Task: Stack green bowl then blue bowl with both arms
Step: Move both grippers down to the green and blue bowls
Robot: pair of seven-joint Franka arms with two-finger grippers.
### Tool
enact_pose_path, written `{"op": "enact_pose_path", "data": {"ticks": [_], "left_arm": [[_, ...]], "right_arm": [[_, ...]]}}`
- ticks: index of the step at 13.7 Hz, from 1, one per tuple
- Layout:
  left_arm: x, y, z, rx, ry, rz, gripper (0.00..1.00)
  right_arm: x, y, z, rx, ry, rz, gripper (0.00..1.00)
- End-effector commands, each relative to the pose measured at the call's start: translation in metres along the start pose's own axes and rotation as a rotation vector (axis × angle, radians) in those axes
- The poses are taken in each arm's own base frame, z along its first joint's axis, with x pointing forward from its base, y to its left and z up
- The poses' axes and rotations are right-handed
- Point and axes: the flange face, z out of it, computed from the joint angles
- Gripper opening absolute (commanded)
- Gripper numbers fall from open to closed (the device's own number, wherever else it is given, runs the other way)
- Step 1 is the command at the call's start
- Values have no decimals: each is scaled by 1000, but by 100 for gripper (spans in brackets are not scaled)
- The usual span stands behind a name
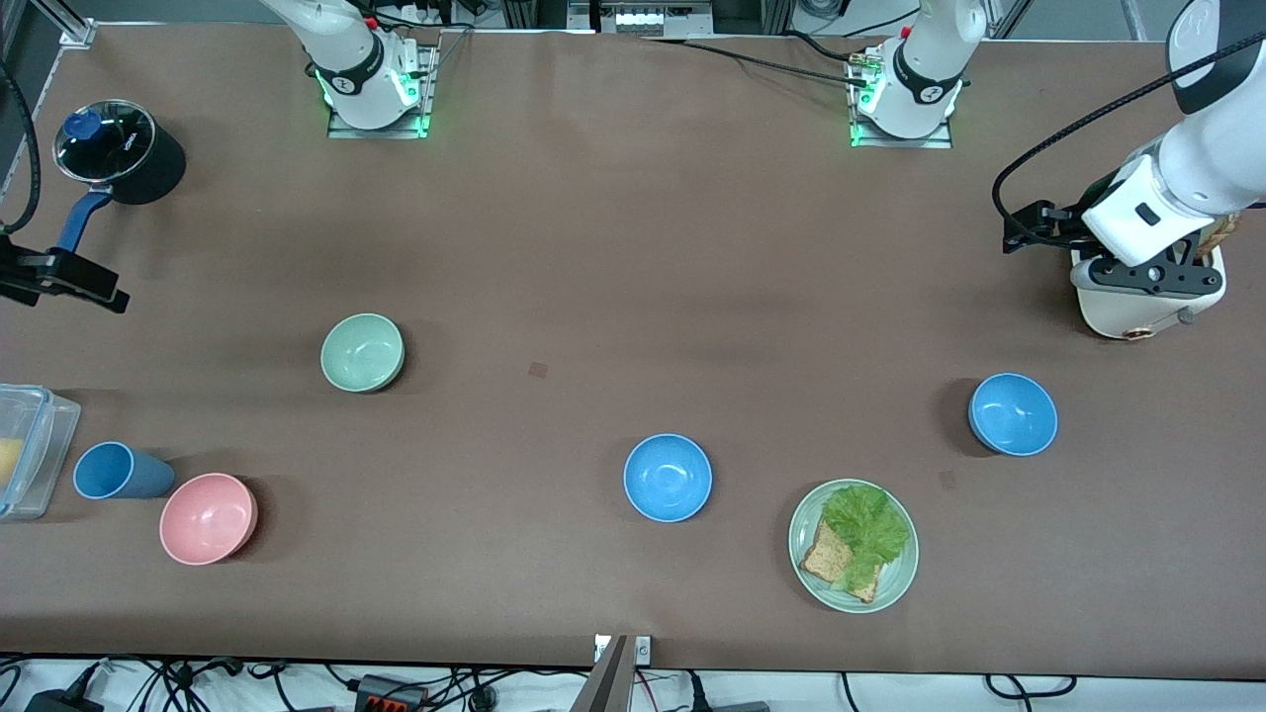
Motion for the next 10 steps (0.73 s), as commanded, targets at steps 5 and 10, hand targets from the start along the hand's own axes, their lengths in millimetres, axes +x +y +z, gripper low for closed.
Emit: {"op": "enact_pose_path", "data": {"ticks": [5, 10], "left_arm": [[13, -15, -7, -31, -22, -25, 100], [14, -16, -4, -34, -37, -24, 100]], "right_arm": [[-39, -1, 15, -8, 24, -24, 100], [-41, 0, 12, -8, 24, -22, 100]]}}
